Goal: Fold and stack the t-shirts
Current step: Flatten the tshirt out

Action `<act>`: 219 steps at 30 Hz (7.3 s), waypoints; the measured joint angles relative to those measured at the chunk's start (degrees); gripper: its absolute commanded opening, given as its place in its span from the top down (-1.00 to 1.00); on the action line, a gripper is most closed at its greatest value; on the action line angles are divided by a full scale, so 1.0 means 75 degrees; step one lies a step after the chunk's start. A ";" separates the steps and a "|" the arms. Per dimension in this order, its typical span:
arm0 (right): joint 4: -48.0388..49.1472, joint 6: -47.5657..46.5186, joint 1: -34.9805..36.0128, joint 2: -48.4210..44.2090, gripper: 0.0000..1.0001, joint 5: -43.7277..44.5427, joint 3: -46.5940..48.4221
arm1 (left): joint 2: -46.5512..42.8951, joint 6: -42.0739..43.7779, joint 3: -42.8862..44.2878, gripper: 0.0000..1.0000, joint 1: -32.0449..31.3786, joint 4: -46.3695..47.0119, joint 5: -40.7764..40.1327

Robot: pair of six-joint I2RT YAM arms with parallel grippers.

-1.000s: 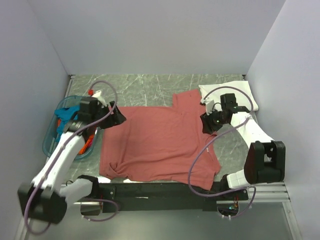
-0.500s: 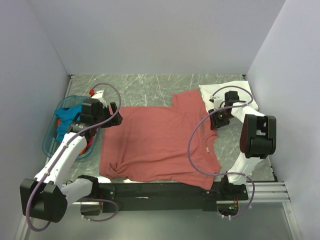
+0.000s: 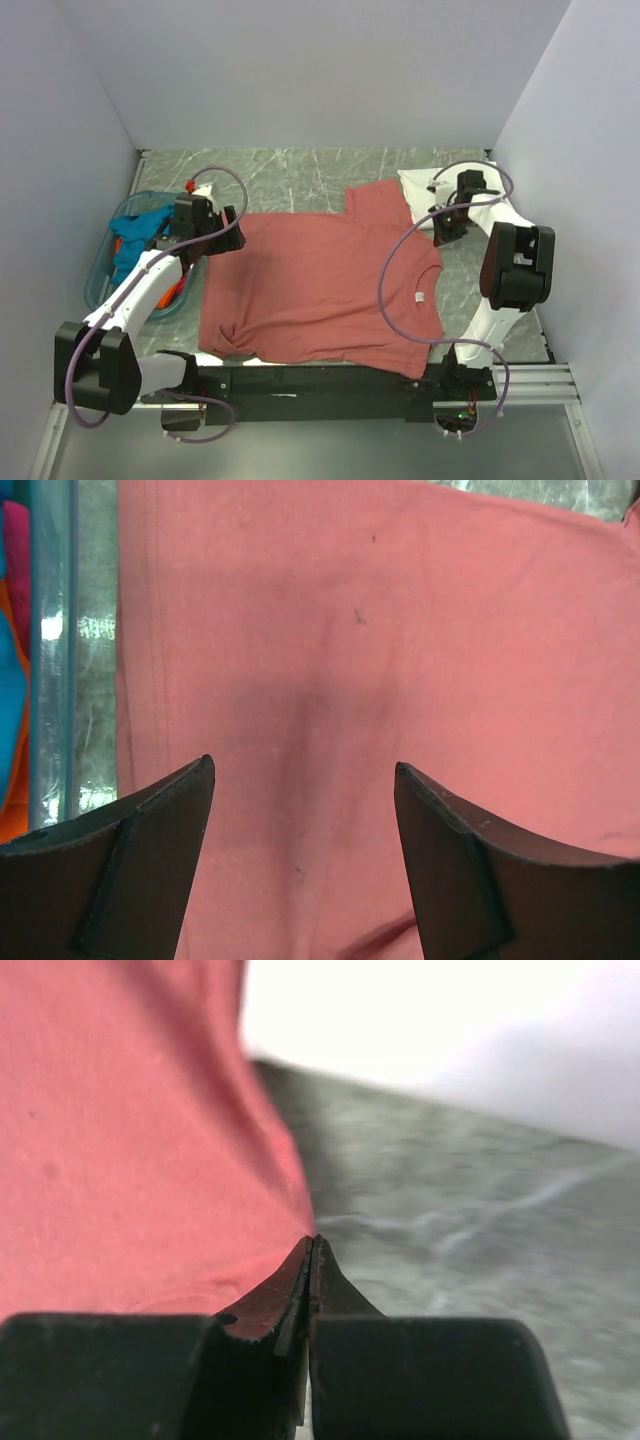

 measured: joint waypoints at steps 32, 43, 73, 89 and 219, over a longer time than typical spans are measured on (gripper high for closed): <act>-0.1291 -0.1373 0.1250 -0.0082 0.07 -0.2250 0.0924 | 0.5222 0.0455 0.4412 -0.06 0.0187 -0.0495 -0.0804; -0.0982 -0.1201 0.1043 -0.0379 0.07 -0.2308 0.0927 | 0.6642 0.0793 0.5721 0.04 0.0187 -0.1218 -0.1877; -0.0903 -0.1174 0.0825 -0.0402 0.06 -0.2404 0.0930 | 0.7192 0.1026 0.6199 0.73 0.0230 -0.1848 -0.2119; -0.1017 -0.1177 0.0816 -0.0402 0.06 -0.2419 0.1105 | 0.7137 0.1043 0.6199 0.31 0.0358 -0.1696 -0.1979; -0.0790 0.1958 0.2066 0.6239 0.06 0.0973 0.9398 | 0.3512 0.0848 0.2952 0.99 0.1003 -0.0833 -0.1087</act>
